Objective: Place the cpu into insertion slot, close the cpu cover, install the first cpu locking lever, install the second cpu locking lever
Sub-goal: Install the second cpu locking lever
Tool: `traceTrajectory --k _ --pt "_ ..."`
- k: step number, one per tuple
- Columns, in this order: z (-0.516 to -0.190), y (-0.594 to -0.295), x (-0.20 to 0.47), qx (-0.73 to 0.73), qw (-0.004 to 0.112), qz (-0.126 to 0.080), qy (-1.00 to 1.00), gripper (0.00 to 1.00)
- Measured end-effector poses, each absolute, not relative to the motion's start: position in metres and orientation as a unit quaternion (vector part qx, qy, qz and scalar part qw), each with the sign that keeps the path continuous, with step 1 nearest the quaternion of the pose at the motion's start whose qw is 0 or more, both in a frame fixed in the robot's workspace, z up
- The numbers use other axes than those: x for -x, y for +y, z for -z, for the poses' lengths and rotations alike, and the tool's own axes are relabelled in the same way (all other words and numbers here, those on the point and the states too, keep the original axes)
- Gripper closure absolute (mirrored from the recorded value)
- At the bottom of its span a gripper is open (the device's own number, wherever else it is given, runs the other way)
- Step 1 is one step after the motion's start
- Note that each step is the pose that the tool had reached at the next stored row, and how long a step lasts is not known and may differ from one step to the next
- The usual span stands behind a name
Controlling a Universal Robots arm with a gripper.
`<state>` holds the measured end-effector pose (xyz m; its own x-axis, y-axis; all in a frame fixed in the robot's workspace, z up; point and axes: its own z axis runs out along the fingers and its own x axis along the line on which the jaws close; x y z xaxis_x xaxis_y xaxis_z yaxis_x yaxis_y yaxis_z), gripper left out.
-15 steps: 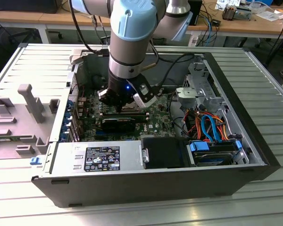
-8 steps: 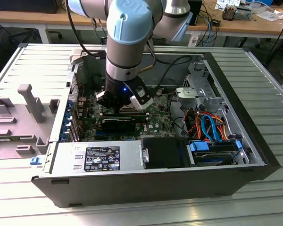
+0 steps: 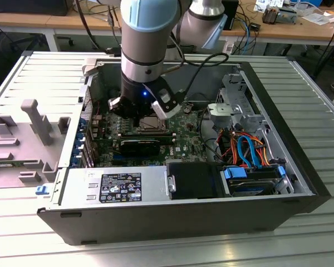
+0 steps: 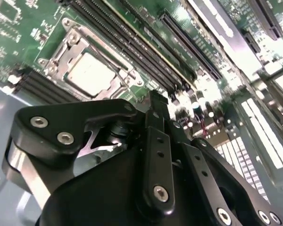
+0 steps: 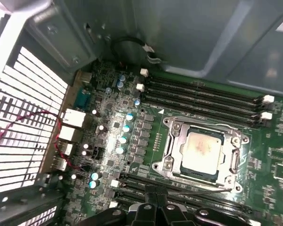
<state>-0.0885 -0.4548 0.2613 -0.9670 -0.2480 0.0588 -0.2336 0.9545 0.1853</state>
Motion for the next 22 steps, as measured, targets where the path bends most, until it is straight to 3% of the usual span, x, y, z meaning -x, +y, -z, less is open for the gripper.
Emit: traceTrajectory --k 3,9,12,15,22 --pt "-0.262 -0.454 0.085 -0.121 0.043 0.089 -0.988 0.89" --pt "-0.258 -0.45 0.066 -0.119 0.061 0.095 -0.986 0.89" --pt "-0.256 -0.447 0.058 -0.119 0.065 0.087 -0.987 0.89" --pt "-0.254 -0.442 0.053 -0.117 0.068 0.072 -0.988 0.89" --pt "-0.254 -0.436 0.05 -0.113 0.074 0.016 -0.991 0.89"
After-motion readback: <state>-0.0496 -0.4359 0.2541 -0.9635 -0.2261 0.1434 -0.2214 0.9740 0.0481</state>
